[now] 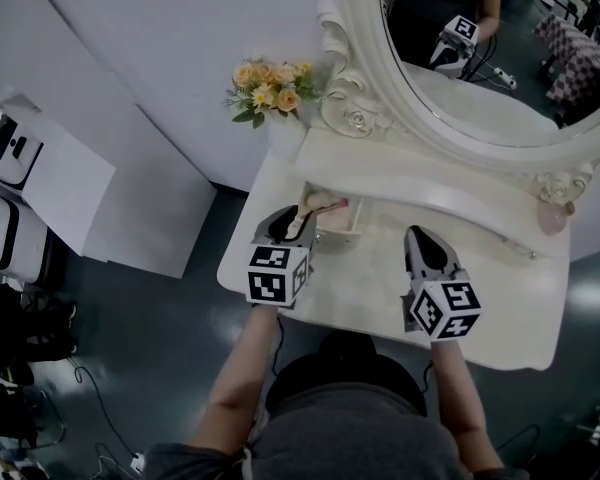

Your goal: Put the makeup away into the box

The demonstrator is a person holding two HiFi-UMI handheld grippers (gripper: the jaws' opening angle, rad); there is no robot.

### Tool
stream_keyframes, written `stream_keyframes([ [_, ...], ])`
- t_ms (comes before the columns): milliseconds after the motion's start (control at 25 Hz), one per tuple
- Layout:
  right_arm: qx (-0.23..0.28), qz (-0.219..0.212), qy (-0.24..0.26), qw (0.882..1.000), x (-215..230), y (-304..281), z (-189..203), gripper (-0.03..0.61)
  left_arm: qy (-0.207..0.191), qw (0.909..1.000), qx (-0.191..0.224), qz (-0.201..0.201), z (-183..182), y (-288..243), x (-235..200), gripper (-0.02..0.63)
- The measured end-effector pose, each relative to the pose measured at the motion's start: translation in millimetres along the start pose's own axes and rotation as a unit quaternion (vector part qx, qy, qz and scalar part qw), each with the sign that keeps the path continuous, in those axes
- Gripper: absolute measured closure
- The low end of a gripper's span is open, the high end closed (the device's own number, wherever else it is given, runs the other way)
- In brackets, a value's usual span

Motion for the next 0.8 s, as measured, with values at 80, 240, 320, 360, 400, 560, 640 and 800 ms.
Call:
stream_keyframes([
  [80,0.002,0.000,0.001,1.000,-1.7,0.8,-0.2,0.566,0.005,1.0000,0.007,0.001,1.2,4.0,-1.0,0.495],
  [240,0.003,0.000,0.004,1.000,-5.3,3.3,0.5,0.566,0.018,0.9996,0.021,0.001,4.5,11.8,-3.4,0.531],
  [320,0.003,0.001,0.005,1.000,-7.1,5.4,0.8,0.566,0.022,0.9994,0.026,0.000,6.3,15.8,-4.4,0.546],
  [360,0.003,0.001,0.005,1.000,-7.8,6.3,1.1,0.566,0.023,0.9993,0.028,0.000,7.3,17.6,-4.7,0.551],
  [400,0.004,0.001,0.005,1.000,-8.3,7.1,1.3,0.566,0.025,0.9993,0.029,0.000,8.3,19.0,-4.8,0.555],
  [560,0.004,0.003,0.007,1.000,-10.6,10.1,2.4,0.566,0.025,0.9992,0.030,0.005,12.3,22.9,-3.1,0.569],
  [640,0.002,0.005,0.009,1.000,-12.3,11.6,3.9,0.566,0.023,0.9992,0.032,0.005,14.6,25.9,-3.0,0.581],
  [800,0.000,0.008,0.010,1.000,-12.8,14.0,6.3,0.572,0.026,0.9987,0.044,0.006,17.7,32.6,-4.4,0.597],
])
Point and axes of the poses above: the fingertips, and each gripper's own axes: y backward along the fingers, x to its right, z out of its underside, the point moved 3 cm from there along y, backward along the fingers, and after that the axes turned 13 degrees about -x, right-handed, at the moved point
